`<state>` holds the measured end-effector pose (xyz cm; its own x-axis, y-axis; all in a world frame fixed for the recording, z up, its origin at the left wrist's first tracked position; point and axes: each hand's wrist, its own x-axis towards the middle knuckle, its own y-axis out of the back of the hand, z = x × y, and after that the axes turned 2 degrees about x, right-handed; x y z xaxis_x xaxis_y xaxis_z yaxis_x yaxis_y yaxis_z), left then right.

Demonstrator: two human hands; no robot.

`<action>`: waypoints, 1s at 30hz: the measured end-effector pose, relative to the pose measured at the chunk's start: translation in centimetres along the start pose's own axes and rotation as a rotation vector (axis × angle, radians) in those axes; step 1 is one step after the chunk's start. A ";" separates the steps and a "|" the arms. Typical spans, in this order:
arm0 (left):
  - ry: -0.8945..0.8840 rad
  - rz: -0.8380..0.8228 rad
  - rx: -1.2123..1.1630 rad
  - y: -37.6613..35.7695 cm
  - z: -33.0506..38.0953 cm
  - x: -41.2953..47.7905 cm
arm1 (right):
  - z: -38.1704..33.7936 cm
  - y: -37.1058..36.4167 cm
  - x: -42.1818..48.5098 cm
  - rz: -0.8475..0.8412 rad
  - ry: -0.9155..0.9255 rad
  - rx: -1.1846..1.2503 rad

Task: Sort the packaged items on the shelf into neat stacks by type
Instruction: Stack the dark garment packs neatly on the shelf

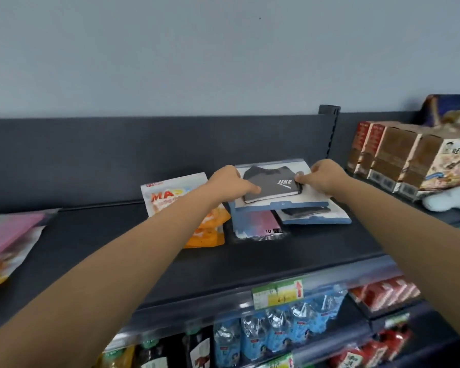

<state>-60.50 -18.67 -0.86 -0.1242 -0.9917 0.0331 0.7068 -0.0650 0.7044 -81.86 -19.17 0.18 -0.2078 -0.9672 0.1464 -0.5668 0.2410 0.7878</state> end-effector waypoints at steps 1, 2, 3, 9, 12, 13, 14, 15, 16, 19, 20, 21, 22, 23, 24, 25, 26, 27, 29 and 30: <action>0.001 -0.015 0.007 -0.4 0.4 0.6 | 0.5 0.4 0.6 -0.002 -0.003 -0.024; 0.000 -0.031 0.016 -1.0 0.8 1.2 | 1.1 0.7 1.1 -0.008 -0.010 -0.049; -0.001 -0.044 0.027 -1.5 1.1 1.9 | 1.6 1.0 1.7 -0.018 -0.022 -0.071; 0.031 -0.087 0.041 -5.2 2.8 5.6 | 6.1 1.1 5.2 -0.092 -0.062 -0.118; 0.076 -0.085 0.032 -7.1 3.6 6.9 | 8.1 0.9 6.9 -0.148 -0.079 -0.145; 0.095 -0.093 0.039 -7.8 3.7 7.3 | 8.7 0.9 7.4 -0.166 -0.077 -0.161; 0.113 -0.104 0.054 -8.4 3.8 7.6 | 9.2 0.9 8.0 -0.188 -0.073 -0.172; 0.124 -0.110 0.074 -8.9 3.9 7.8 | 9.7 0.8 8.4 -0.218 -0.069 -0.179; 0.130 -0.103 0.090 -9.4 4.0 8.0 | 10.1 0.6 8.9 -0.260 -0.069 -0.189; 0.144 -0.039 0.129 -10.3 3.9 8.1 | 10.8 -0.3 9.6 -0.383 -0.034 -0.301; 0.147 -0.012 0.152 -10.3 3.9 8.0 | 10.7 -0.7 9.8 -0.373 -0.002 -0.339; 0.149 0.008 0.177 -10.2 3.8 7.8 | 10.5 -1.0 9.8 -0.323 0.032 -0.363; 0.150 0.025 0.200 -10.1 3.7 7.6 | 10.2 -1.3 9.8 -0.260 0.058 -0.367; 0.154 0.046 0.218 -9.7 3.6 7.3 | 9.7 -1.4 9.7 -0.200 0.092 -0.355; 0.157 0.073 0.229 -9.3 3.4 6.9 | 9.0 -1.6 9.6 -0.158 0.133 -0.339; 0.163 0.098 0.238 -8.7 3.3 6.5 | 8.2 -1.8 9.4 -0.139 0.175 -0.320; 0.167 0.122 0.249 -8.0 3.1 6.0 | 7.3 -2.0 9.2 -0.132 0.221 -0.305; 0.171 0.141 0.253 -7.1 3.0 5.3 | 6.3 -2.3 8.8 -0.128 0.265 -0.294; 0.171 0.172 0.263 -5.0 2.7 3.8 | 4.0 -2.8 7.8 -0.114 0.345 -0.286; 0.167 0.189 0.277 -3.7 2.4 2.8 | 2.7 -3.2 7.2 -0.109 0.377 -0.284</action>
<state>-65.12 -20.94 -1.71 0.1215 -0.9893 0.0806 0.4882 0.1303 0.8630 -83.75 -26.69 -2.90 0.1739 -0.9601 0.2189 -0.3179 0.1556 0.9353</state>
